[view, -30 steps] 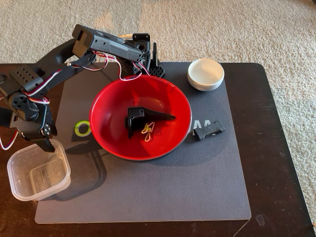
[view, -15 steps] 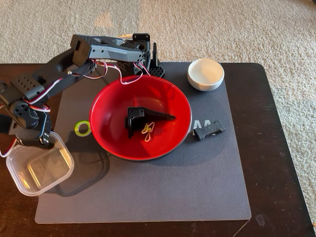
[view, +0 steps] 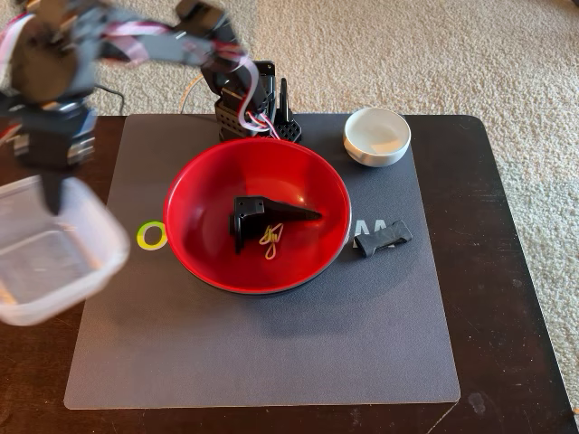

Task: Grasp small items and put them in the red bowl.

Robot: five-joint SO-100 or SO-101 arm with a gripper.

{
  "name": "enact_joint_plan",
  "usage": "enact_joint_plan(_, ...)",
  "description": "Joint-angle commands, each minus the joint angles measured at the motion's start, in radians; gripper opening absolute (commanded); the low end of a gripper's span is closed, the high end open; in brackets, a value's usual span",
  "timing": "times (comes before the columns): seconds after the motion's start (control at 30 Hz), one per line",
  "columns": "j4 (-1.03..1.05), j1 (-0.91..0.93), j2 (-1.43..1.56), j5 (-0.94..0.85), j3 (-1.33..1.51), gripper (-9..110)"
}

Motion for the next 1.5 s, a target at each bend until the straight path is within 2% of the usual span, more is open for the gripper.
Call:
enact_joint_plan(0.0, -0.012, -0.219, 0.252, 0.011, 0.204, 0)
enact_joint_plan(0.2, -0.009, -0.44, 0.684, 0.15, 0.813, 0)
enact_joint_plan(0.4, -0.043, -0.387, 1.172, 0.387, 1.413, 0)
enact_joint_plan(0.57, -0.084, -0.265, 1.425, 0.552, 1.709, 22)
enact_joint_plan(0.67, -0.078, -0.25, 1.262, 0.56, 1.626, 27)
enact_joint_plan(0.83, -0.058, -0.293, 0.907, 0.528, 1.287, 28)
enact_joint_plan(1.0, 0.0, -0.46, 0.696, 0.518, 0.848, 31)
enact_joint_plan(1.1, -0.002, -0.563, 0.666, 0.537, 0.727, 31)
enact_joint_plan(1.2, -0.002, -0.683, 0.666, 0.568, 0.683, 33)
enact_joint_plan(1.47, -0.011, -1.108, 0.687, 0.723, 0.893, 34)
